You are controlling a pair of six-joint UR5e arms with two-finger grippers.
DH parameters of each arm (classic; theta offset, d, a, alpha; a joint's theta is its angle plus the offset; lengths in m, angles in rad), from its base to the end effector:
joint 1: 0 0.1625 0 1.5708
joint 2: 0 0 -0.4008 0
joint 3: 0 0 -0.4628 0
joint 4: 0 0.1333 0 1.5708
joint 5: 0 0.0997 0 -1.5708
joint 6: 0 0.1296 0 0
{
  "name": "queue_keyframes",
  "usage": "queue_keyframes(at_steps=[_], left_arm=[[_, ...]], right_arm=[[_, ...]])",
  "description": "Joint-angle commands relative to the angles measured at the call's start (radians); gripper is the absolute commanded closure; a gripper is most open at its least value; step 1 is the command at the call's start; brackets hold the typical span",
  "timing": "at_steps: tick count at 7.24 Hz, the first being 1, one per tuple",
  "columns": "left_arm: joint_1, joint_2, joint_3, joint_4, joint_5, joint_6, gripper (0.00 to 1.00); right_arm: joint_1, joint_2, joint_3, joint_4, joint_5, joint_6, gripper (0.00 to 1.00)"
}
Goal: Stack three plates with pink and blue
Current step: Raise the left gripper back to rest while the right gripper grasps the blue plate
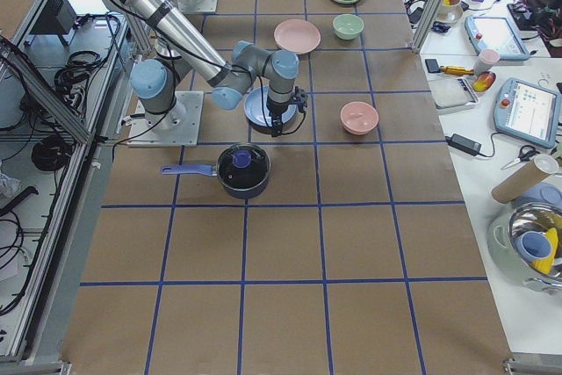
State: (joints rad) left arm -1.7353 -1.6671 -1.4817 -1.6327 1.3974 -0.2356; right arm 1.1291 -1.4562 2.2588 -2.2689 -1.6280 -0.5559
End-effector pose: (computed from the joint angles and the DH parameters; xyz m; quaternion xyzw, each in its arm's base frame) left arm -0.2505 -0.5585 0.4239 0.0384 -0.9949 -0.0509 0.0780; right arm -0.0799 -0.4634 0.0888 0.0585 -0.9965 -0.0595 0.0001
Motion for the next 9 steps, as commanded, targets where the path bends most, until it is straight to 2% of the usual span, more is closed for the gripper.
queue_keyframes(at_steps=[1, 2, 4, 5, 7, 9], left_arm=[[0.084, 0.088, -0.011, -0.049, 0.075, 0.096, 0.0], [0.112, 0.096, -0.011, -0.047, 0.106, 0.098, 0.0], [0.182, 0.098, 0.001, 0.029, 0.121, 0.098, 0.0], [0.212, 0.11, -0.002, 0.024, 0.121, 0.102, 0.0], [0.214, 0.112, -0.012, 0.025, 0.121, 0.104, 0.0], [0.212, 0.113, -0.011, 0.027, 0.124, 0.102, 0.0]], right_arm=[[0.0, 0.004, 0.01, -0.009, 0.007, 0.04, 0.16], [0.0, 0.004, 0.015, -0.005, 0.005, 0.045, 0.17], [-0.005, 0.004, 0.018, 0.003, 0.004, 0.048, 0.37], [-0.021, 0.004, 0.018, 0.003, 0.005, 0.048, 0.42], [-0.049, 0.004, 0.018, 0.018, 0.013, 0.051, 0.68], [-0.049, 0.004, 0.018, 0.031, 0.058, 0.077, 0.82]])
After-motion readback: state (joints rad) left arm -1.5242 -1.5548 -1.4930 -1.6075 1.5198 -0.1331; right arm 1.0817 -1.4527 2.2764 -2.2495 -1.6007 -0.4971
